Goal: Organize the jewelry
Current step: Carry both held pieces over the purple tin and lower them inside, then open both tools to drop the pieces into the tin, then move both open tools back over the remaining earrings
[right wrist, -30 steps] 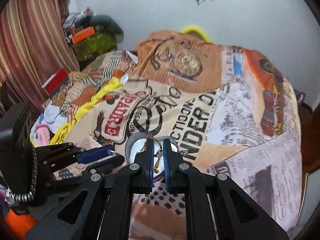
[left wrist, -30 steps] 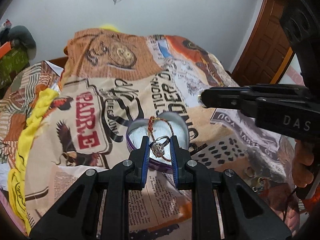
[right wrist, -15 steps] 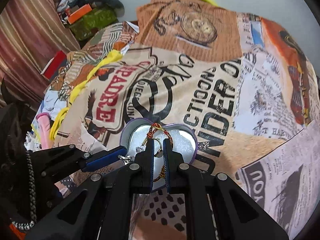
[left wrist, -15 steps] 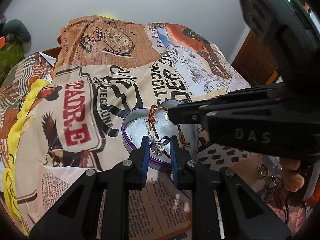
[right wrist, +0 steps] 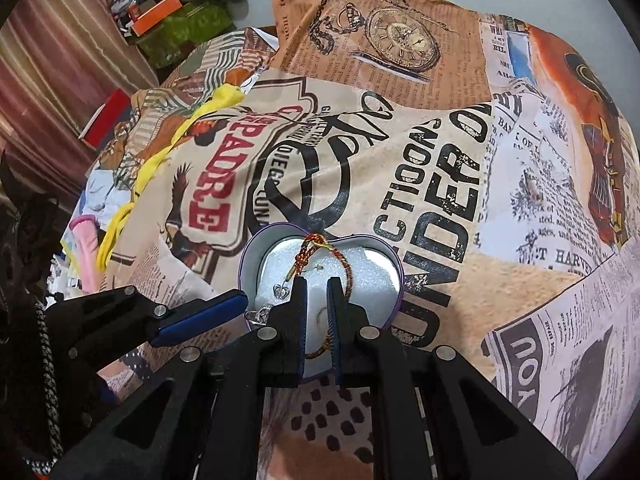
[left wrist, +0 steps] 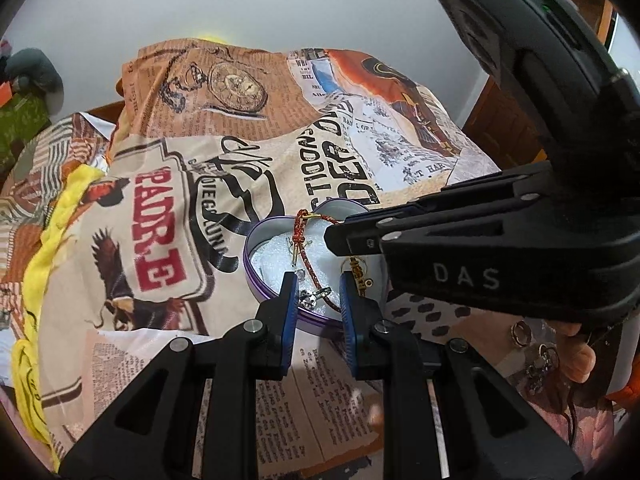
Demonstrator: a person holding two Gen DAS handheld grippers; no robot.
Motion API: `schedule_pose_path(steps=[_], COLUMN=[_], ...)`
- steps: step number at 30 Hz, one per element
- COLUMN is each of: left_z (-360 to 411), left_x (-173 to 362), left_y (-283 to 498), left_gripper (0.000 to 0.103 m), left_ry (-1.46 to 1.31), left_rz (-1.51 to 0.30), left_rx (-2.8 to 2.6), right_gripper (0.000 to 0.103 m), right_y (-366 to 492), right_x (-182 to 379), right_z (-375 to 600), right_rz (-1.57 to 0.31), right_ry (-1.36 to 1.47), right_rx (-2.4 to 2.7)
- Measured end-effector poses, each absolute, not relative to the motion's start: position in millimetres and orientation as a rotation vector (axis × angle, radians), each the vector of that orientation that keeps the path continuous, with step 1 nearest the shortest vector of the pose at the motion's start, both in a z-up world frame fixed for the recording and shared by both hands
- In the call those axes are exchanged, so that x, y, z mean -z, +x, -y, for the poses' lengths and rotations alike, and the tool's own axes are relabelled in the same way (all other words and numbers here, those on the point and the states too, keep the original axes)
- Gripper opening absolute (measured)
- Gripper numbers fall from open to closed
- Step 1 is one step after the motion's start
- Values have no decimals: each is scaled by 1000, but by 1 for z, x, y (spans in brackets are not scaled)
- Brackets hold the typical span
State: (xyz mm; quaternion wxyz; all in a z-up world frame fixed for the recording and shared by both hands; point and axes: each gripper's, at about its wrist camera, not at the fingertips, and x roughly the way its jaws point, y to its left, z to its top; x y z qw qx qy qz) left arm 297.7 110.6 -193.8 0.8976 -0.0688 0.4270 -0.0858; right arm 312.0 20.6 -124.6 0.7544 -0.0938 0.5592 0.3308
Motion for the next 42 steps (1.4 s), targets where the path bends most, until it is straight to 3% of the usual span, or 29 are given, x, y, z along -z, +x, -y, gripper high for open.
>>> schedule_pose_path(steps=[15,17,19,21,26,42], left_z=[-104,-101,-97,-93,-81,-29], left_x=[141,134,127,122,112,139], left_y=[261,254,246,238,217,187], left_gripper=[22,28,32,32,43,44], left_ry=[-129,-124,-118,-109,-84,-63], left_rz=[-800,-785,-771,-762,-744,-842], left_rx=[155,154,157,163,173,286], right_gripper=[11,17,34,42,43,43], right_y=[274,266,257,246,225,173], right_x=[56,46,37,29,20,55], right_z=[18,28,37,47,69,129], right_rz=[-1010,-978,-938,-891,-852,-872], right_ry=[-220,-217,-218,-226,-222,-261], right_rx=[-672,-661,-642,-619,-599,-484])
